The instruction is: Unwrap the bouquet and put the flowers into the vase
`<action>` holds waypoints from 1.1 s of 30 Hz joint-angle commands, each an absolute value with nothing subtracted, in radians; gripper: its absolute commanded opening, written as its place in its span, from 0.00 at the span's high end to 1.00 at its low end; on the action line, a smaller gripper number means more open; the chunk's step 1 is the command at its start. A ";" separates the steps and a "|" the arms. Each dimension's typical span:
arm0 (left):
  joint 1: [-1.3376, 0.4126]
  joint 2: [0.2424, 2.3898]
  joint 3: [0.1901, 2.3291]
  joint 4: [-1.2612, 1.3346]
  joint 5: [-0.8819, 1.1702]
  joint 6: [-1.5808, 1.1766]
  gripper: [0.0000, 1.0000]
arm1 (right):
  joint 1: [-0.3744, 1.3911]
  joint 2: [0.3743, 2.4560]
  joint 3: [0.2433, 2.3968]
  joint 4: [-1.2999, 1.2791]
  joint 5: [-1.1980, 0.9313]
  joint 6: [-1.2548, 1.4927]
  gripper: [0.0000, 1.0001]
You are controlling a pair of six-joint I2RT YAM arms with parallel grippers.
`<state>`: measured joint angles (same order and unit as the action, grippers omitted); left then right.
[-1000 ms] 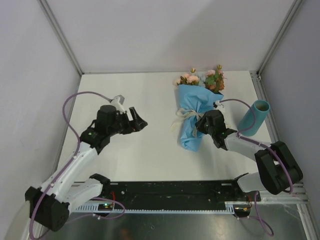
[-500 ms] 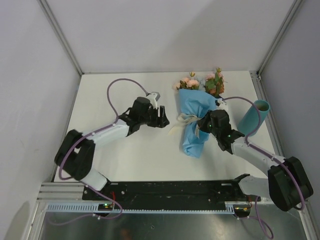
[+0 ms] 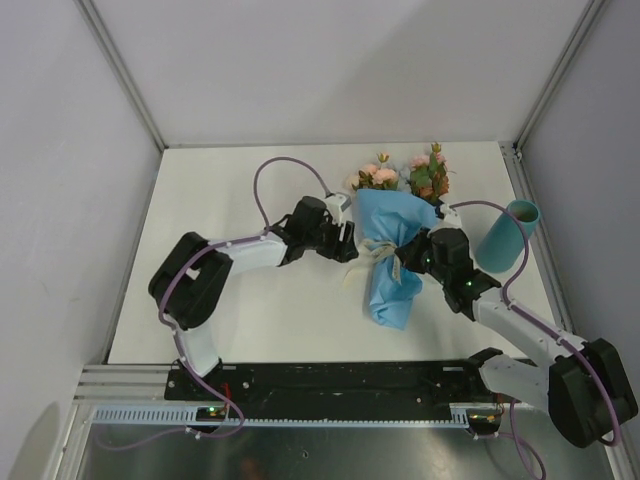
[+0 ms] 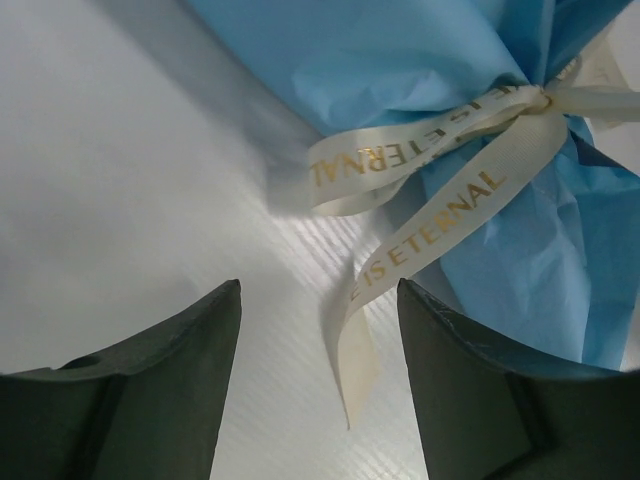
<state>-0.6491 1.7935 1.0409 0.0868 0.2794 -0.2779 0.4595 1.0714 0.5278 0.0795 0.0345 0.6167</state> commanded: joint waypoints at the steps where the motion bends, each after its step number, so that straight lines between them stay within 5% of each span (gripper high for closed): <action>1: -0.682 1.831 1.084 0.133 0.385 -0.196 0.32 | 0.450 1.027 0.523 0.106 0.012 0.616 1.00; 21: -0.766 1.922 1.099 0.137 0.388 -0.119 0.37 | 0.421 0.980 0.494 0.107 -0.026 0.623 1.00; 29: -0.767 1.920 1.084 0.137 0.387 -0.121 0.47 | 0.398 0.970 0.468 0.112 -0.038 0.624 1.00; 33: -0.767 1.910 1.075 0.137 0.370 -0.116 0.64 | 0.388 0.959 0.465 0.106 -0.043 0.626 1.00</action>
